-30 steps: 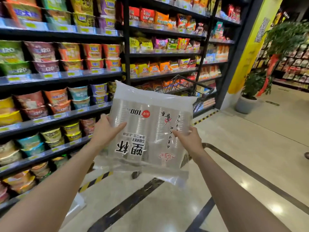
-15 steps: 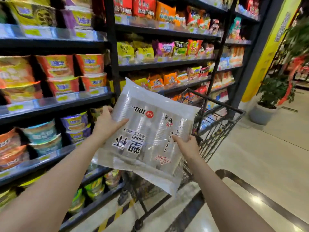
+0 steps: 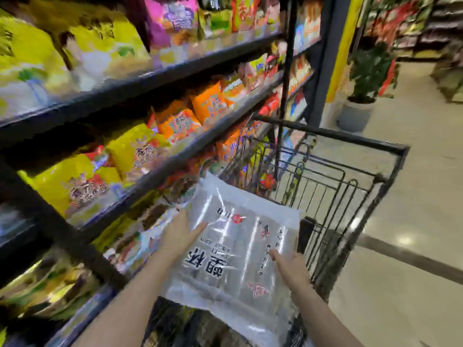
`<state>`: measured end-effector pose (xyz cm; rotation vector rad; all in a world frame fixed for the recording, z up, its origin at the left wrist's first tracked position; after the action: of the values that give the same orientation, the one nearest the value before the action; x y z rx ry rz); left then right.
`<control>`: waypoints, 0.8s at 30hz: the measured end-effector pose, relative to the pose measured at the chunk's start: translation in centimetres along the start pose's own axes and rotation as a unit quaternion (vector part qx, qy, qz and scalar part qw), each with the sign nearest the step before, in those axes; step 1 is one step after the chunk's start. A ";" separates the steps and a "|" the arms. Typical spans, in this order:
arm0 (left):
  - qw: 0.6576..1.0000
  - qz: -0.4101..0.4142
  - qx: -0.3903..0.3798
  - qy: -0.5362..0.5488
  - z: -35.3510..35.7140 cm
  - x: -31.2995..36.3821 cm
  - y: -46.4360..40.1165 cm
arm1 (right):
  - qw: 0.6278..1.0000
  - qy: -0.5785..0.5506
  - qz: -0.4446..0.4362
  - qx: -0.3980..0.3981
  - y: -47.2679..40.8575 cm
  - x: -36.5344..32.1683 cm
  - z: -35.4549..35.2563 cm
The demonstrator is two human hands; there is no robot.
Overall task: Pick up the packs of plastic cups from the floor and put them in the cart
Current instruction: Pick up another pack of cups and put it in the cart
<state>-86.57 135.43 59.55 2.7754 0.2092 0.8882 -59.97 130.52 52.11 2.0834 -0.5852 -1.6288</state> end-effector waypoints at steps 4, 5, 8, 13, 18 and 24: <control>0.996 0.017 -0.088 -0.015 5.0 -1.4 -7.6 | 0.994 -0.036 0.081 0.059 -4.8 2.8 0.6; 0.993 0.023 -0.116 -0.016 6.4 -1.9 -9.4 | 0.992 -0.031 0.097 0.074 -6.0 3.5 0.5; 0.983 0.021 -0.178 -0.030 10.5 -3.2 -14.2 | 0.983 -0.042 0.141 0.107 -9.0 5.4 0.3; 0.972 0.031 -0.229 -0.052 14.9 -4.7 -19.1 | 0.971 -0.087 0.184 0.123 -12.2 8.3 1.9; 0.971 0.044 -0.230 -0.053 17.1 -5.8 -21.5 | 0.974 -0.065 0.182 0.117 -15.0 8.7 2.3; 0.969 0.061 -0.220 -0.098 18.5 -6.3 -23.2 | 0.975 -0.065 0.169 0.128 -16.7 9.1 2.1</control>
<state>-82.35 153.54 35.61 2.4493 -0.1738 0.5905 -58.93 138.90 34.91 1.9185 -1.1812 -1.5617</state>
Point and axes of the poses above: each hand's wrist, its own y-axis away from the middle knuckle, its own z-axis out of the palm, x = y × z, the point moved 5 cm from there along -y, towards the middle knuckle, and after that the axes turned 14 degrees about -x, right-handed, at the moved point
